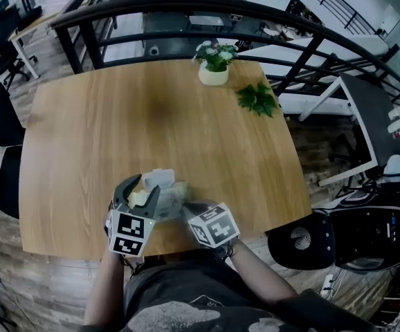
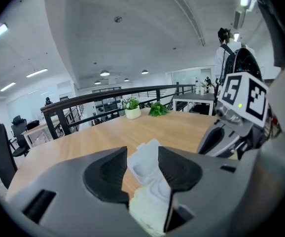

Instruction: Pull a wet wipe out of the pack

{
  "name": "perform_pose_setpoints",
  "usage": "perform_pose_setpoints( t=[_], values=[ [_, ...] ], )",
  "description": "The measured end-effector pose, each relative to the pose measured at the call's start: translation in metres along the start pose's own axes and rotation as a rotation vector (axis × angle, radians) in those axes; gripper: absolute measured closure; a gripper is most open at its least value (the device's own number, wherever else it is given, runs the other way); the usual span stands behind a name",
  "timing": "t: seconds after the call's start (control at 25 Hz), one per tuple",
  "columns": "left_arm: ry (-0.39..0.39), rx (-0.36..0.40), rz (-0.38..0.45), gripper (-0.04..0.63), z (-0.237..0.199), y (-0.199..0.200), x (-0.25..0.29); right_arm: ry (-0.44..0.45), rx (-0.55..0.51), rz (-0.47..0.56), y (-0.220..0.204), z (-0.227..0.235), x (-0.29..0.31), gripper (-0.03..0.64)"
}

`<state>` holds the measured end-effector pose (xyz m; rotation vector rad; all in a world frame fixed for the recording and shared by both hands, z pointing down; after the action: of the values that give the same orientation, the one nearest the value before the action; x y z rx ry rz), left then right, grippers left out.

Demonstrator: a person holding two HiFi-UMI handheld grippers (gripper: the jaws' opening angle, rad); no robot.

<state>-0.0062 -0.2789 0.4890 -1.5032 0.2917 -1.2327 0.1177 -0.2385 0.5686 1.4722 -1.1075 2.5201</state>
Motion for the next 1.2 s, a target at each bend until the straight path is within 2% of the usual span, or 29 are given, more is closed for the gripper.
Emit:
perform_pose_setpoints(
  t=[0.2,0.44,0.64,0.76,0.96,1.04,1.12,1.2],
  values=[
    [-0.095,0.002,-0.051,0.394,0.038,-0.017,-0.012,0.011,0.008,0.011,-0.001,-0.001,-0.001,0.590],
    [-0.112,-0.005,-0.103,0.394,0.062,-0.030,-0.005,0.040,0.003,0.009,-0.001,0.000,0.000,0.591],
    [-0.048,0.049,-0.166,0.388,0.070,-0.033,0.006,0.059,-0.018,0.017,-0.001,0.003,0.002,0.591],
    [0.016,0.063,-0.177,0.388,0.072,-0.031,0.013,0.069,-0.036,0.023,-0.001,0.003,0.001,0.591],
    [0.062,0.073,-0.186,0.394,0.071,-0.030,0.013,0.077,-0.066,0.030,-0.002,0.003,0.002,0.591],
    [0.079,0.084,-0.180,0.450,0.067,-0.029,0.009,0.081,-0.068,0.025,-0.001,0.003,0.002,0.589],
    [0.094,0.084,-0.170,0.544,0.064,-0.029,0.002,0.077,-0.068,0.022,-0.002,0.002,0.002,0.591],
    [0.104,0.074,-0.157,0.571,0.059,-0.028,-0.004,0.062,-0.068,0.019,-0.003,0.001,0.001,0.591]
  ],
)
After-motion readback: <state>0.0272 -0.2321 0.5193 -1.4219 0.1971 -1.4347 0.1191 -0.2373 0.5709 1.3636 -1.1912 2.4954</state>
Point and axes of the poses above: the fingertips, and each gripper's own axes: x forward along the fingers, z to its right, y out of its top, the point moved 4 cm from there along -x, backward along the fingers, and after that the axes turned 2 degrees about x, right-handed, at the moved point
